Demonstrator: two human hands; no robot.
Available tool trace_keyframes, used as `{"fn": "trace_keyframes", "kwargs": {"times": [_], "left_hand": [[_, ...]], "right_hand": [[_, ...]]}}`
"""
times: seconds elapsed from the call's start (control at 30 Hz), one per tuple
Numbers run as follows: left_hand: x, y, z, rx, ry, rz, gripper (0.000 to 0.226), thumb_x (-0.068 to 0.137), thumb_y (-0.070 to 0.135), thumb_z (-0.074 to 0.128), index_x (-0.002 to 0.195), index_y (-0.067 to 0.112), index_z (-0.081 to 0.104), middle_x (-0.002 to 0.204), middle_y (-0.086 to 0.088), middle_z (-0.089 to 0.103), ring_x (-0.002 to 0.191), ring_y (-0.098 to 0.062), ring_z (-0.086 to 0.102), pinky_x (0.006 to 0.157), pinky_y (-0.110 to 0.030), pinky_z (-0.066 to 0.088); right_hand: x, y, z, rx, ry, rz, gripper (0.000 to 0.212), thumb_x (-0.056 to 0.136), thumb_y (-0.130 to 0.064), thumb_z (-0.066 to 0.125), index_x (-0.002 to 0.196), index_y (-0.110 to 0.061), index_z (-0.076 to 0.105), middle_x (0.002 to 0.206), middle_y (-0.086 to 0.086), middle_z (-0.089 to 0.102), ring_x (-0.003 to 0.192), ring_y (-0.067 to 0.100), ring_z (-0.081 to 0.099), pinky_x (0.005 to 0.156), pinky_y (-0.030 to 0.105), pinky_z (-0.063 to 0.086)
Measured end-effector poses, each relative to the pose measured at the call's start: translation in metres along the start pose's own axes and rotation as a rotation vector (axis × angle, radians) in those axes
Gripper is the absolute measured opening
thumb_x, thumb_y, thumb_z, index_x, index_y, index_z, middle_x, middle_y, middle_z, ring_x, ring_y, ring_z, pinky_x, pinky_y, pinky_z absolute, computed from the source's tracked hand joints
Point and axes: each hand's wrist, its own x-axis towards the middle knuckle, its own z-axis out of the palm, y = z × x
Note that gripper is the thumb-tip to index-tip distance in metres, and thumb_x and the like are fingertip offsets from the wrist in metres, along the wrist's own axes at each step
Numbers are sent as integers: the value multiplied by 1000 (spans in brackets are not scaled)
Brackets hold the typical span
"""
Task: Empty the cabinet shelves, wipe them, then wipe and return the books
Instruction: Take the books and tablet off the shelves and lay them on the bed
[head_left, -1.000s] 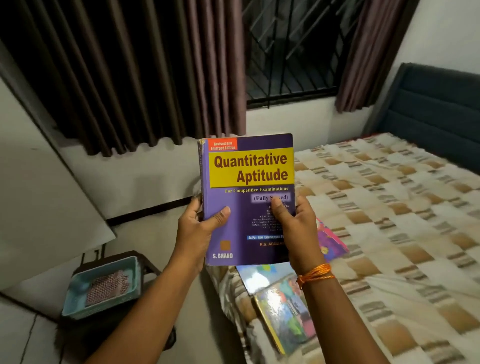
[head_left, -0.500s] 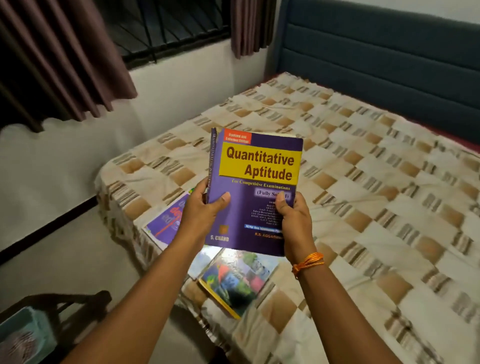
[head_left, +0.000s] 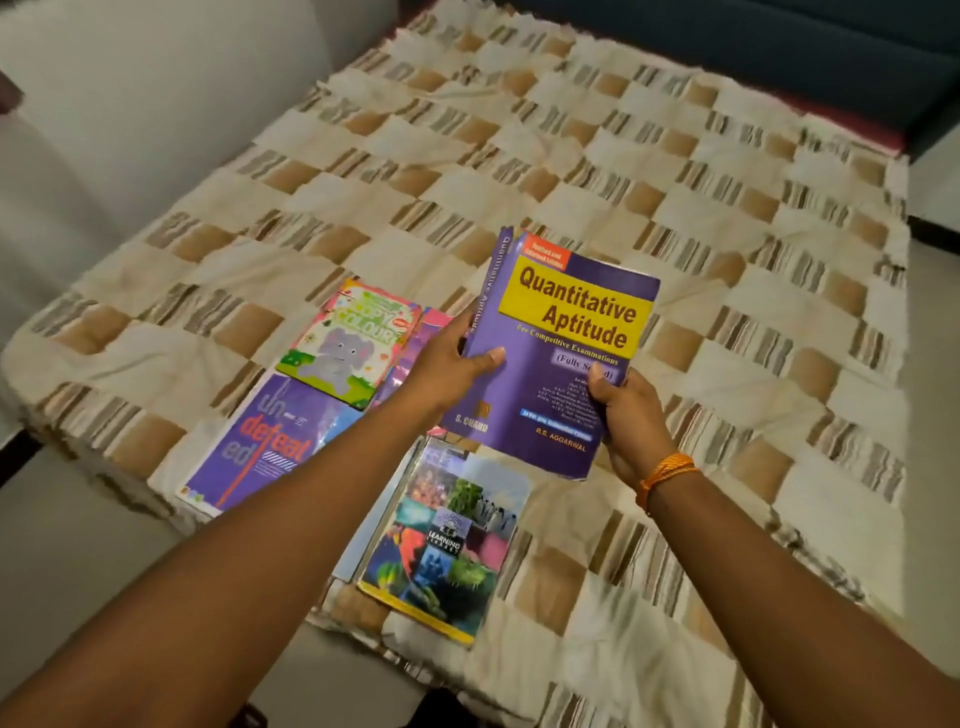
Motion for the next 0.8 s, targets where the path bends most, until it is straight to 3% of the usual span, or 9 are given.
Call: {"fn": "trace_keyframes", "kwargs": {"times": [0.1,0.27,0.4,0.47,0.6,0.63,0.73,0.8], "left_hand": [[38,-33,8,58,-38,-55,52,93,10,71,142,20,54,118,-1,74,100,-16,73,86,-39,59],[85,-108,11,114,-23,-145,60,83,22,77,139,23,56,119,-2,74,105,-21,73,92,-48,59],[117,-167,10,175,4,-192,52,90,12,74,138,21,57,119,-3,73,104,-22,71,93,-46,58],[132,-190,8,201,19,-220,52,90,10,74,138,20,57,119,-4,72,107,-23,70,93,-41,57],[163,-228,2,246,25,-260,57,86,17,78,138,23,57,121,-3,72,107,-24,70,96,-44,56],[170,-235,1,251,22,-270,53,88,16,76,137,23,58,121,-3,72,107,-24,69,97,-46,55],[182,-254,1,306,36,-292,43,86,20,76,126,28,61,117,-3,72,107,-26,68,98,-45,54],[183,-266,2,370,43,-309,42,86,23,77,124,27,62,117,-2,72,110,-27,67,96,-40,52]], "right_hand": [[33,29,-7,-17,21,54,22,101,-21,59,117,-7,65,107,13,75,92,29,73,82,45,59],[92,92,-10,-39,19,139,17,98,-15,63,112,-7,68,101,11,76,89,29,73,89,52,58],[138,147,-1,-49,-8,185,19,98,-7,59,114,-11,70,111,13,74,98,33,72,89,52,58],[157,168,6,-44,-2,215,17,97,-6,59,106,-13,71,110,13,74,92,29,72,88,52,57],[194,202,17,-67,41,298,20,99,-7,59,88,-20,69,91,0,73,74,13,68,70,32,57],[202,208,19,-81,36,310,17,98,-9,60,88,-19,69,91,-1,73,77,15,69,73,34,58],[224,233,23,-122,19,347,7,96,-17,63,97,-17,70,109,11,73,102,33,68,95,56,54],[230,245,25,-151,46,397,3,97,-16,63,98,-17,66,115,16,70,110,38,64,99,56,52]]}}
